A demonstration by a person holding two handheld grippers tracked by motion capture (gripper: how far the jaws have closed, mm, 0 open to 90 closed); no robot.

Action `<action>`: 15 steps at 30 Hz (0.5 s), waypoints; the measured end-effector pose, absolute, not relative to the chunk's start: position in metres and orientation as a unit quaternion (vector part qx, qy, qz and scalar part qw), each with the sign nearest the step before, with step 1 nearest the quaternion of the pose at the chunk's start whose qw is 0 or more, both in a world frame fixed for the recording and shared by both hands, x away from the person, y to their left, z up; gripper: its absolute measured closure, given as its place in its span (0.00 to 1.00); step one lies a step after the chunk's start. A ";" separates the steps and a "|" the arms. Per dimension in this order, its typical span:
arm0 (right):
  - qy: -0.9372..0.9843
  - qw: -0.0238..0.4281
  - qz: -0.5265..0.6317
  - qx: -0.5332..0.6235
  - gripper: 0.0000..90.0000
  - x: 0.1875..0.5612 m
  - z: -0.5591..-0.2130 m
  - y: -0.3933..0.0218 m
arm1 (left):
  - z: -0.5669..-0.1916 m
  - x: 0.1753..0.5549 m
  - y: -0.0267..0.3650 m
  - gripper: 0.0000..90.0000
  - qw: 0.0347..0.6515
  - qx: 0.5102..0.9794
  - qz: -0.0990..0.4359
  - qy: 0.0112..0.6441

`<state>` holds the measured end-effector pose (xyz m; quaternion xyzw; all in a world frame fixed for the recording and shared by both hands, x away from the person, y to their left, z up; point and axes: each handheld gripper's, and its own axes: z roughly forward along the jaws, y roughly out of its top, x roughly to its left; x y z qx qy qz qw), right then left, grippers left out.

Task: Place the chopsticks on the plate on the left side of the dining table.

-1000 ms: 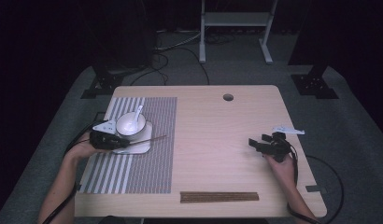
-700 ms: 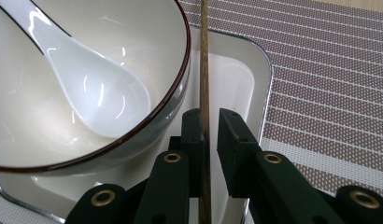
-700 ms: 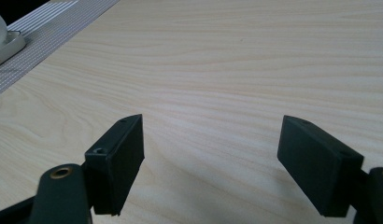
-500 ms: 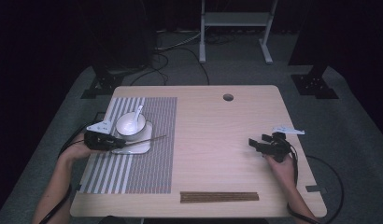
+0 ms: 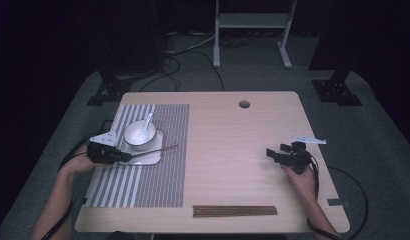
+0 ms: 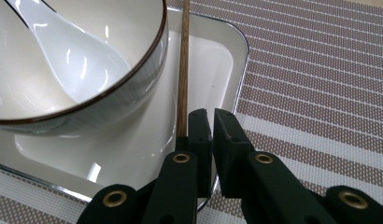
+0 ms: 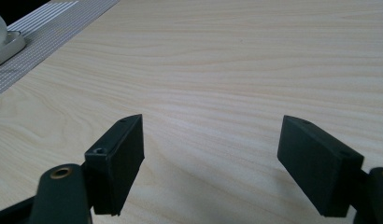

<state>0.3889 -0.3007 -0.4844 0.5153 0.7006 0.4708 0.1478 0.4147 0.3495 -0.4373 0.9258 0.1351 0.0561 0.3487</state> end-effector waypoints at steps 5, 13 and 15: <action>0.701 0.148 0.470 0.516 0.24 0.389 -0.484 -0.301 | -0.441 0.414 0.352 0.95 0.346 0.926 0.055 0.141; 0.700 0.149 0.471 0.516 0.24 0.389 -0.484 -0.301 | -0.445 0.416 0.354 0.95 0.342 0.926 0.053 0.151; 0.700 0.148 0.471 0.516 0.24 0.389 -0.484 -0.301 | -0.445 0.417 0.354 0.95 0.342 0.926 0.054 0.153</action>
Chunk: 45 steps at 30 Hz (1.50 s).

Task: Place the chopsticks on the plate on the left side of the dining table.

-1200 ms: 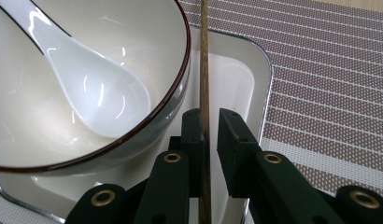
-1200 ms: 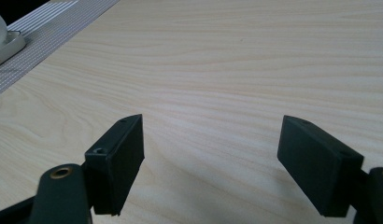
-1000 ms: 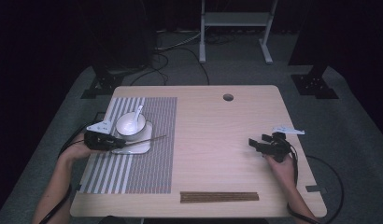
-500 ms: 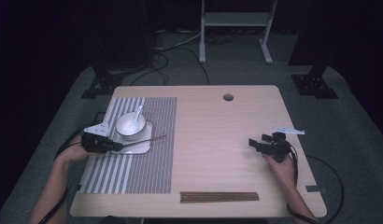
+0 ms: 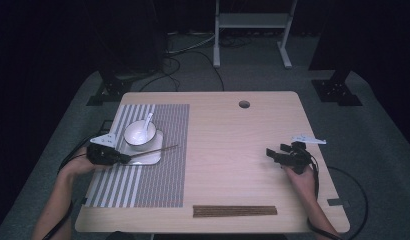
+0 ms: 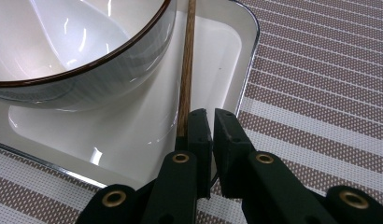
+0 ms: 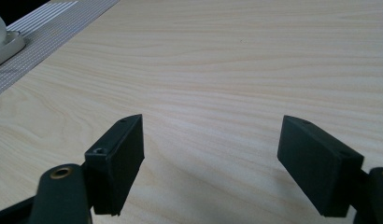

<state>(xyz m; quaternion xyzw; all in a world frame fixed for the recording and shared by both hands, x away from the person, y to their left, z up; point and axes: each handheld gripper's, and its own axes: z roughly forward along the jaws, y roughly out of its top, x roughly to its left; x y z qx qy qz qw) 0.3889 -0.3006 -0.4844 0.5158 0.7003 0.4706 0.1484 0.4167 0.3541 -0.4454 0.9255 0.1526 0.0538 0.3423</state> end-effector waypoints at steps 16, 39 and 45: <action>0.700 0.149 0.471 0.516 0.24 0.389 -0.484 -0.301 | -0.444 0.423 0.353 0.94 0.336 0.924 0.074 0.167; 0.699 0.147 0.472 0.517 0.24 0.389 -0.484 -0.301 | -0.444 0.428 0.354 0.93 0.328 0.924 0.090 0.176; 0.699 0.147 0.472 0.517 0.24 0.389 -0.484 -0.301 | -0.445 0.428 0.354 0.92 0.330 0.923 0.088 0.179</action>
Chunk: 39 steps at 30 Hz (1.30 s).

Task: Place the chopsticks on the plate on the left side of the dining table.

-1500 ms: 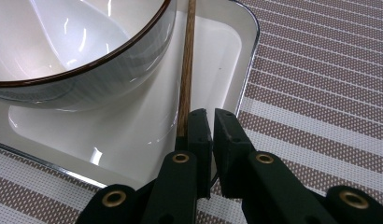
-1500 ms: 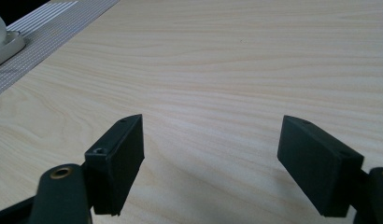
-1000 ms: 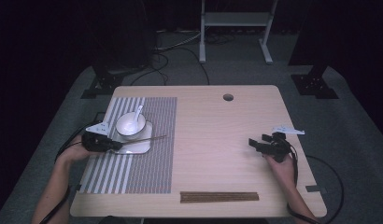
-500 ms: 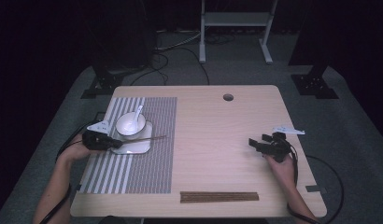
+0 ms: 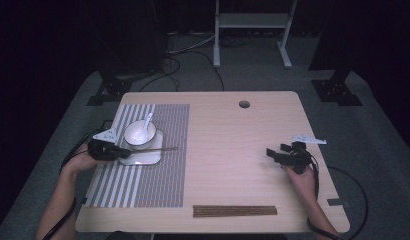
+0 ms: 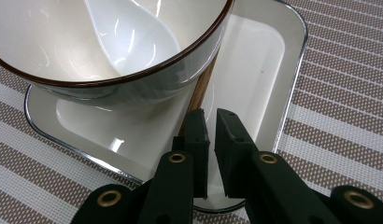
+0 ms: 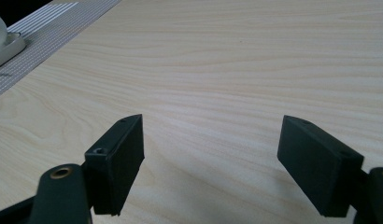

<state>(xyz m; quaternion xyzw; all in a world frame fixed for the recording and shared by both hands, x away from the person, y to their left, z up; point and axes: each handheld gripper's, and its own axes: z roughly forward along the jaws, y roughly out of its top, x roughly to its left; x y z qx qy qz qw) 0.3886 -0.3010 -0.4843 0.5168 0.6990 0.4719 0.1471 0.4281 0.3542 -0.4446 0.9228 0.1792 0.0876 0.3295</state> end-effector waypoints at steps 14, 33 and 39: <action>0.700 0.148 0.472 0.516 0.24 0.389 -0.484 -0.301 | -0.438 0.419 0.353 0.89 0.349 0.921 0.073 0.156; 0.701 0.149 0.471 0.514 0.24 0.388 -0.484 -0.300 | -0.430 0.400 0.321 0.83 0.383 0.916 0.058 0.099; 0.701 0.148 0.472 0.514 0.24 0.388 -0.484 -0.300 | -0.430 0.396 0.312 0.81 0.392 0.914 0.055 0.088</action>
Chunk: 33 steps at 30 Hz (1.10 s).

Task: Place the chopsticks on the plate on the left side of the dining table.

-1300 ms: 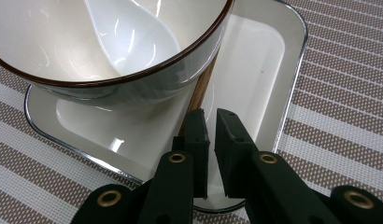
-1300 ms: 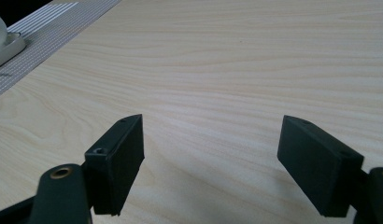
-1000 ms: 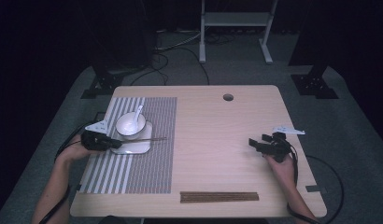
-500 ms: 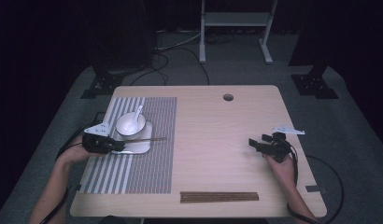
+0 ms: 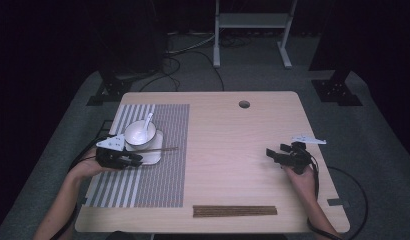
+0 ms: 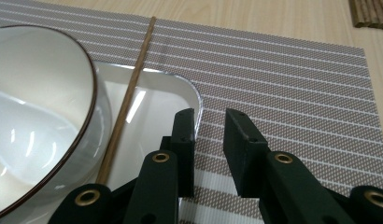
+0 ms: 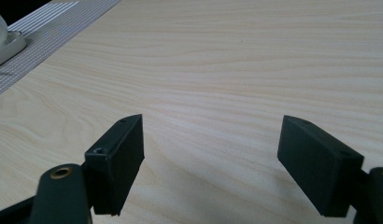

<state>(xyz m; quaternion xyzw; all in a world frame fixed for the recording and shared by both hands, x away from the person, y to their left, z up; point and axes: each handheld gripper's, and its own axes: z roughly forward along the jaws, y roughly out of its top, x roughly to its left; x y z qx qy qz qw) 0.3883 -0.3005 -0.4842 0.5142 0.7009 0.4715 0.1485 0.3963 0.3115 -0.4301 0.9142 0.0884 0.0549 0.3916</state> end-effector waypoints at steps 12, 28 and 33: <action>0.700 0.148 0.472 0.515 0.24 0.388 -0.484 -0.301 | -0.427 0.388 0.286 0.74 0.404 0.911 0.040 0.073; 0.701 0.150 0.475 0.511 0.24 0.388 -0.484 -0.301 | -0.419 0.382 0.248 0.68 0.412 0.910 0.022 0.048; 0.701 0.150 0.475 0.511 0.24 0.388 -0.484 -0.301 | -0.415 0.379 0.237 0.65 0.411 0.911 0.024 0.039</action>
